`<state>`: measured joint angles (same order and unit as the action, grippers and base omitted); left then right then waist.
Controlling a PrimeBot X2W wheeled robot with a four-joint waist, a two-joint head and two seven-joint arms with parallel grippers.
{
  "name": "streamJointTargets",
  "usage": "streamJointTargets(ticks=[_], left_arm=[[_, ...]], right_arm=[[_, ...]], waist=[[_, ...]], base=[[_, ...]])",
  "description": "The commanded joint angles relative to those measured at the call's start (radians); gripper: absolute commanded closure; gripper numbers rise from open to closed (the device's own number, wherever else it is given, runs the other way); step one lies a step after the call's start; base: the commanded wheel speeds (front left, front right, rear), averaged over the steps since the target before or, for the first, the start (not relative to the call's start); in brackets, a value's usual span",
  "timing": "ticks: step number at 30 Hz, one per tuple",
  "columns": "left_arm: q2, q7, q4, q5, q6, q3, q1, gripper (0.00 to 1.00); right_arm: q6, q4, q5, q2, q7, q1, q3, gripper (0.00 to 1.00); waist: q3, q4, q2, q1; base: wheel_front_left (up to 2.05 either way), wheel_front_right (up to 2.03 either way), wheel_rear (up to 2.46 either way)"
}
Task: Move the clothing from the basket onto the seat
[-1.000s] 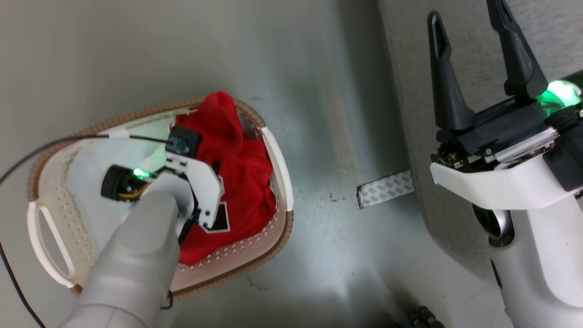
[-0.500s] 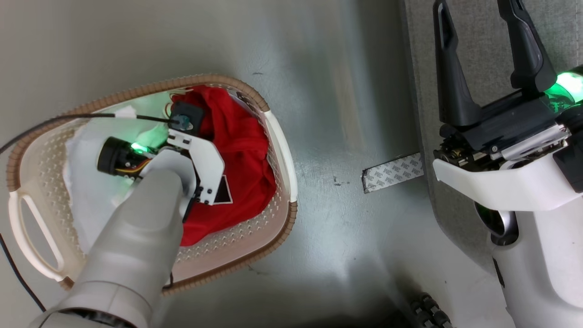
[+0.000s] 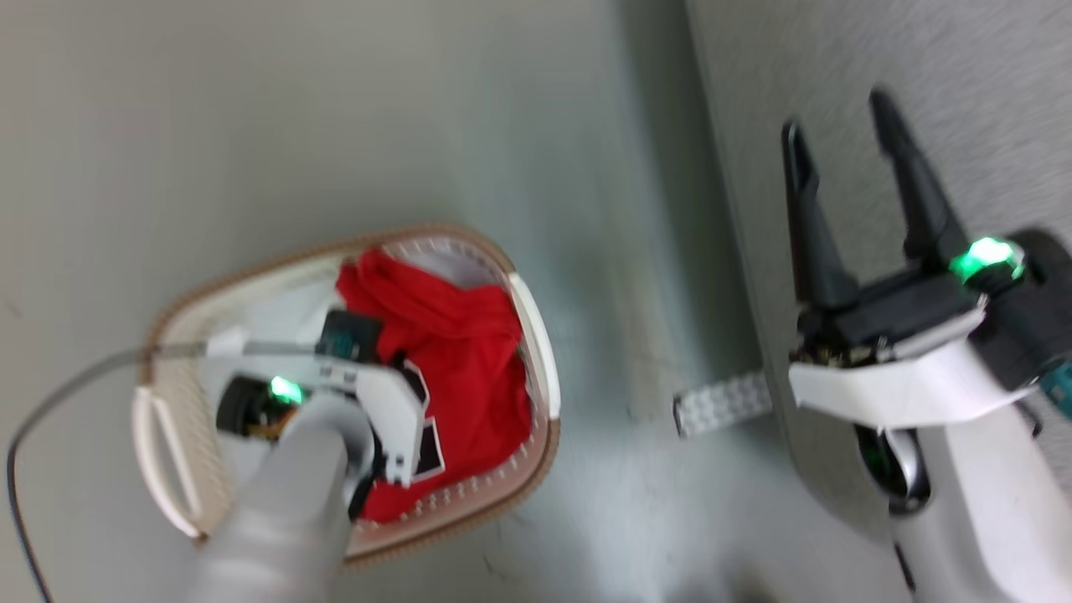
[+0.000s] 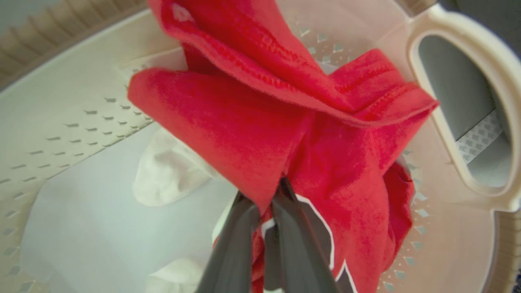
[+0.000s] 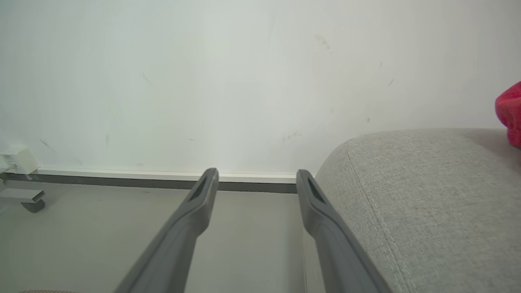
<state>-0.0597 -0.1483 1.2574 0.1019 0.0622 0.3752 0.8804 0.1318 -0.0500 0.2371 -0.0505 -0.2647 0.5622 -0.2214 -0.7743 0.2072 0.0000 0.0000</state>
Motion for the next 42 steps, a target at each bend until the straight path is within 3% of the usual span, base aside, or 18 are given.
streamJointTargets(ticks=[1,11,19,27,33,42], left_arm=[[0.002,-0.024,0.005,0.023,0.008,-0.004,-0.040,1.00],[0.007,-0.102,-0.051,0.123,0.040,-0.035,-0.210,1.00],[0.008,-0.116,-0.197,0.180,0.047,-0.062,-0.300,1.00],[-0.020,-0.107,-0.517,0.209,0.001,-0.098,-0.370,1.00],[-0.051,-0.002,-0.883,0.222,-0.061,-0.113,-0.455,1.00],[-0.082,0.110,-1.166,0.208,-0.111,-0.106,-0.526,1.00]], right_arm=[[-0.002,-0.014,0.002,-0.001,0.001,-0.037,0.003,0.00],[-0.002,-0.092,0.002,-0.001,0.001,-0.230,0.020,0.00],[-0.002,-0.127,-0.006,-0.001,0.001,-0.371,0.039,0.00],[-0.002,-0.142,-0.010,-0.001,0.001,-0.479,0.031,0.00],[-0.002,-0.157,0.001,-0.001,0.001,-0.531,0.008,0.00],[-0.002,-0.158,0.019,-0.001,0.001,-0.558,-0.031,0.00]], waist=[[0.151,-0.036,0.0000,0.0000],[0.455,-0.084,0.0000,0.0000],[0.609,-0.108,0.0000,0.0000],[0.711,-0.107,0.0000,0.0000],[0.774,-0.092,0.0000,0.0000],[0.813,-0.080,0.0000,0.0000]], base=[[0.00,0.00,0.00],[0.00,0.00,0.00],[0.00,0.00,0.00],[0.00,0.00,0.00],[0.00,0.00,0.00],[0.00,0.00,0.00]])
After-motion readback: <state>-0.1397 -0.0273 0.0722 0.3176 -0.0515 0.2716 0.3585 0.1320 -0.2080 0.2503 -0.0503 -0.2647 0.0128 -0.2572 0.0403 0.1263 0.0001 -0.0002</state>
